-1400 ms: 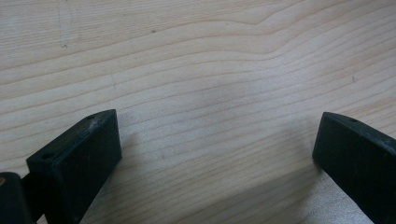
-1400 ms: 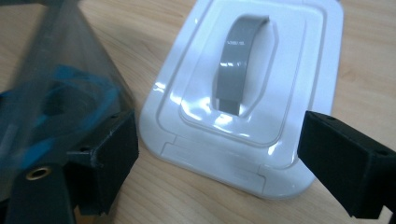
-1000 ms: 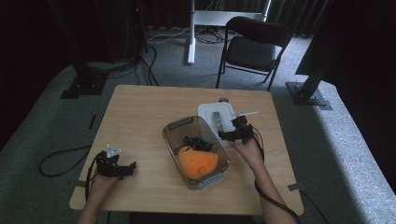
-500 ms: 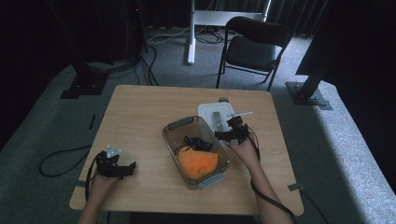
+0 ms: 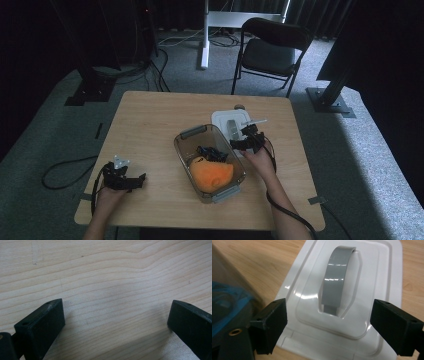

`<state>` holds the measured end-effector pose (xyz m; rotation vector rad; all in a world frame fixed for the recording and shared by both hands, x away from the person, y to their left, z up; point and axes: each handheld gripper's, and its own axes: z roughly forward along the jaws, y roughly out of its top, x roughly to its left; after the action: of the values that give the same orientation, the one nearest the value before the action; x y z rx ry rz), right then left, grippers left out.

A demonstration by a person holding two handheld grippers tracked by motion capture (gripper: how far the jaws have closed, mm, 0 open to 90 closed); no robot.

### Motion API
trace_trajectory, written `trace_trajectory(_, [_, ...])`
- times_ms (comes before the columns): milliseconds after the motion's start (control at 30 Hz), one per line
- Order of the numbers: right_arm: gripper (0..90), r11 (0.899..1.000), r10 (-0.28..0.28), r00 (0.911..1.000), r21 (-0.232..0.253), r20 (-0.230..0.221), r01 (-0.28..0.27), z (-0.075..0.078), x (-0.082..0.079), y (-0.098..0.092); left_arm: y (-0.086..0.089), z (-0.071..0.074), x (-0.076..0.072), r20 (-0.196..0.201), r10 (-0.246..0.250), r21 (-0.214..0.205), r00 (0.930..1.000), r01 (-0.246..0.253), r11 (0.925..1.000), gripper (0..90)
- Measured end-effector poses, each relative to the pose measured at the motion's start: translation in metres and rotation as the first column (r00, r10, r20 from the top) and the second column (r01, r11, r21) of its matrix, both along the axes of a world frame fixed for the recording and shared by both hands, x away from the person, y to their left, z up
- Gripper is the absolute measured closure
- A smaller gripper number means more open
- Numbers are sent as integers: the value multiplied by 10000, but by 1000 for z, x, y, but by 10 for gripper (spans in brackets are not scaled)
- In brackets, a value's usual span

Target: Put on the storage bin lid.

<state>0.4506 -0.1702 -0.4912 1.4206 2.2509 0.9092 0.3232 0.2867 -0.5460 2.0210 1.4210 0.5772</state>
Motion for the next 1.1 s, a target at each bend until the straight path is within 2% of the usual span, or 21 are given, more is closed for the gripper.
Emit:
trace_trajectory(200, [139, 9998, -162, 9999, -65, 43, 162, -7, 8, 3, 0, 0, 0, -1, -4, 3, 10000, 4, 10000, 15])
trace_trajectory(300, [152, 9992, -216, 9998, -333, -29, 215, -13, 13, 6, 0, 0, 0, 3, -1, -3, 10000, 1, 10000, 15])
trace_trajectory(400, [208, 9974, -483, 9984, -519, 276, 497, -15, 16, 6, 0, 0, 0, 3, -1, -2, 10000, 1, 10000, 15])
trace_trajectory(467, [220, 9972, -587, 9979, -445, 278, 599, -15, 18, 6, 0, 0, 0, 2, -4, 0, 10000, 4, 10000, 15])
trace_trajectory(500, [227, 9964, -617, 9976, -570, 308, 634, -16, 19, 7, 0, 0, 0, 3, -3, -3, 10000, 3, 10000, 15])
trace_trajectory(600, [227, 9969, -544, 9984, -568, 148, 551, -19, 21, 8, 0, 0, 0, 1, -6, 3, 10000, 6, 10000, 15])
trace_trajectory(633, [295, 9954, -592, 9982, -744, 74, 596, -22, 22, 10, 0, 0, 0, -1, -7, 5, 10000, 7, 10000, 15])
trace_trajectory(667, [297, 9959, -555, 9985, -720, -20, 552, -23, 22, 10, 0, 0, 0, 0, -7, 3, 10000, 7, 10000, 15])
trace_trajectory(733, [388, 9957, -481, 9988, -789, -28, 477, -26, 23, 11, 0, 0, 0, -1, -9, 5, 10000, 9, 10000, 15])
trace_trajectory(867, [465, 9962, -482, 9988, -725, -53, 477, -29, 24, 10, 0, 0, 0, 2, -4, -3, 10000, 4, 10000, 15])
trace_trajectory(933, [478, 9952, -392, 9992, -897, -10, 389, -29, 24, 10, 0, 0, 0, 2, -5, -3, 10000, 5, 10000, 15])
trace_trajectory(1000, [564, 9946, -160, 9998, -1020, 65, 166, -29, 24, 11, 0, 0, 0, 1, -8, 3, 10000, 8, 10000, 15])
trace_trajectory(1100, [660, 9982, -164, 9999, -584, -15, 163, -30, 23, 10, 0, 0, 0, 3, -3, -2, 10000, 3, 10000, 15])
